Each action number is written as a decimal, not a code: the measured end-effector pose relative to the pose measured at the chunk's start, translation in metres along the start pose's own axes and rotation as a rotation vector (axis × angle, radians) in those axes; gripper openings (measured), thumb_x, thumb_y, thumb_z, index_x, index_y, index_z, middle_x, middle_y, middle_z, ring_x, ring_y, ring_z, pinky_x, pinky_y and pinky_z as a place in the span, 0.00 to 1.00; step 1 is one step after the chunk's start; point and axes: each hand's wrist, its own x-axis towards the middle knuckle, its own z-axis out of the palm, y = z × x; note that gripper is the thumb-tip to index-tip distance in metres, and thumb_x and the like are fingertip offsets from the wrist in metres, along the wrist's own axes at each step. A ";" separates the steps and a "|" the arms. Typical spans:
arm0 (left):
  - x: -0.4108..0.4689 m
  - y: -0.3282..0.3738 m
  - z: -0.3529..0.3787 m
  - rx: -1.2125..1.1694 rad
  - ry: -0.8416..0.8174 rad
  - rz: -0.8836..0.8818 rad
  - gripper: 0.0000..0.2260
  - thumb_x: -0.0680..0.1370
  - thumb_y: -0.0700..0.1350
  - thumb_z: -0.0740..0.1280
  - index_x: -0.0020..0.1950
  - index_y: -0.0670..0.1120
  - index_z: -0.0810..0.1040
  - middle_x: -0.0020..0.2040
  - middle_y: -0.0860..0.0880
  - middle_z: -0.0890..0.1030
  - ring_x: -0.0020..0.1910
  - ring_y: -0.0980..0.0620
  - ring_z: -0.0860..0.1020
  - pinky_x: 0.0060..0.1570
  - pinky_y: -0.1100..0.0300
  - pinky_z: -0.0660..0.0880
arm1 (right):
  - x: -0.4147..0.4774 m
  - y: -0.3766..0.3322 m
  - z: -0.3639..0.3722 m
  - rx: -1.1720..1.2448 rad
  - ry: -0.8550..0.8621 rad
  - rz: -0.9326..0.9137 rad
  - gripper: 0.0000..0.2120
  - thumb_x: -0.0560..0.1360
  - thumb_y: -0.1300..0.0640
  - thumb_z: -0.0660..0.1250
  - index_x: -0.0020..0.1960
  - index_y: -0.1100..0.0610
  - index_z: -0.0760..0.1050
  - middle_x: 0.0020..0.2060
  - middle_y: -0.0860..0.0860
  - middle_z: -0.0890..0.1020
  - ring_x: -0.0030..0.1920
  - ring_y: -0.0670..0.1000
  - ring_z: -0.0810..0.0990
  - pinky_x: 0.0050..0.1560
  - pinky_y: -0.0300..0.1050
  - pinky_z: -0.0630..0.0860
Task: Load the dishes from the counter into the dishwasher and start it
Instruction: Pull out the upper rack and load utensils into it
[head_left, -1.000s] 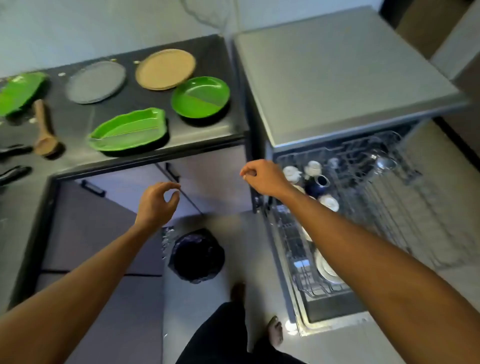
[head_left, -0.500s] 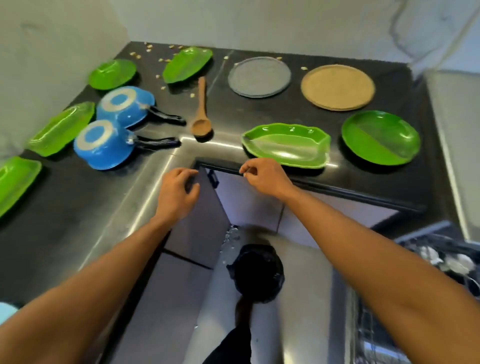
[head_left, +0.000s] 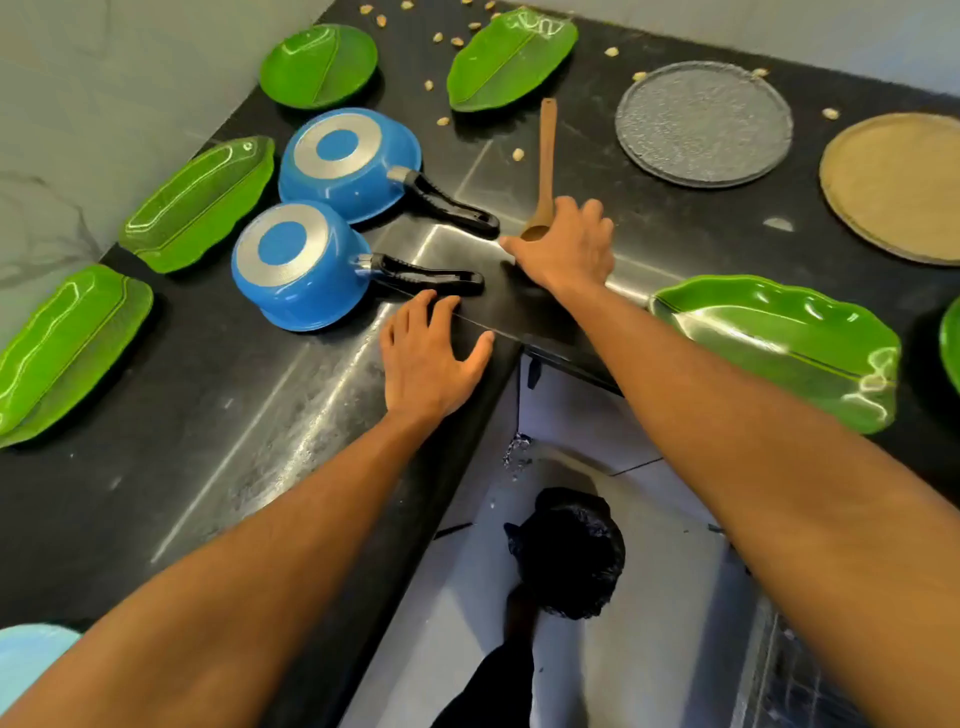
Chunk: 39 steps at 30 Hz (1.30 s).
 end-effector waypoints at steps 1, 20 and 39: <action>0.000 0.000 0.000 0.000 0.003 -0.001 0.27 0.76 0.67 0.58 0.70 0.54 0.69 0.72 0.49 0.67 0.72 0.48 0.63 0.73 0.46 0.58 | 0.003 -0.001 0.003 -0.013 -0.004 0.021 0.37 0.66 0.31 0.72 0.67 0.51 0.71 0.65 0.53 0.69 0.67 0.59 0.69 0.59 0.55 0.72; 0.000 -0.001 0.000 -0.021 -0.046 -0.028 0.28 0.76 0.68 0.57 0.71 0.55 0.67 0.74 0.48 0.64 0.74 0.46 0.61 0.74 0.45 0.56 | -0.043 0.035 -0.020 0.497 0.240 0.035 0.29 0.63 0.54 0.77 0.63 0.51 0.76 0.55 0.48 0.68 0.48 0.47 0.75 0.52 0.39 0.74; -0.154 0.031 -0.003 -0.161 0.128 0.065 0.14 0.74 0.49 0.68 0.58 0.47 0.80 0.55 0.44 0.79 0.55 0.41 0.77 0.56 0.47 0.73 | -0.267 0.209 -0.176 0.824 0.290 -0.361 0.34 0.63 0.59 0.80 0.67 0.58 0.75 0.51 0.44 0.81 0.47 0.44 0.83 0.49 0.44 0.81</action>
